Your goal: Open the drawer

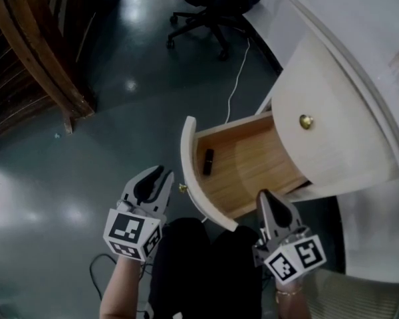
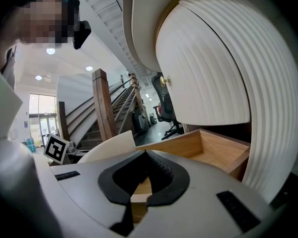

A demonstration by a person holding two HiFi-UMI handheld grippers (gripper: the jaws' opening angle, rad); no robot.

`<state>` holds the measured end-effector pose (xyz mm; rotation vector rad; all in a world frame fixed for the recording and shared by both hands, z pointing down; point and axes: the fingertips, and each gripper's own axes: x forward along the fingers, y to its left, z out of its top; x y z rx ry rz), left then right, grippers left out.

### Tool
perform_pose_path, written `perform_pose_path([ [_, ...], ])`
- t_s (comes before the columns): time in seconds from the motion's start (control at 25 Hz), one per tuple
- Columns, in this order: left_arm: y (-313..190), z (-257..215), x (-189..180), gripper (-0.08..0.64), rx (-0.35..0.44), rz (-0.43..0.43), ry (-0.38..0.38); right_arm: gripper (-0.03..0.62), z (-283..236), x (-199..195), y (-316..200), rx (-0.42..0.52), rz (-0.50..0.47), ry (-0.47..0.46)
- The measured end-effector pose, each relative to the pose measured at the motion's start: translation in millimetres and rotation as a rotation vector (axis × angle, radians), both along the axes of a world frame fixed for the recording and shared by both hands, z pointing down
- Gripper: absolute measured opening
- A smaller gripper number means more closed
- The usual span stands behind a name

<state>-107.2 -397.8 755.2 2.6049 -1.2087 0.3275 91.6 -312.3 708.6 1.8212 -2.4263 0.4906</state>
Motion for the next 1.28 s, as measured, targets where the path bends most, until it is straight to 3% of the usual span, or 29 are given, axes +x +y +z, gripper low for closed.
perform_pose_path([
  [0.24, 2.1, 10.8, 1.6, 0.080, -0.053, -0.011, -0.008, 0.003, 1.8, 2.7, -0.9, -0.027, 0.002, -0.006],
  [0.6, 20.4, -10.6, 3.0, 0.080, -0.190, -0.032, -0.044, 0.003, -26.9, -10.6, 1.4, -0.157, -0.015, -0.005],
  [0.96, 42.0, -71.4, -4.8, 0.074, -0.282, -0.059, -0.109, 0.003, -80.4, -25.0, 23.9, -0.291, 0.007, -0.009],
  [1.28, 71.1, -162.1, -7.5, 0.056, -0.321, -0.068, -0.118, 0.003, -147.4, -45.8, 50.9, -0.374, -0.012, -0.002],
])
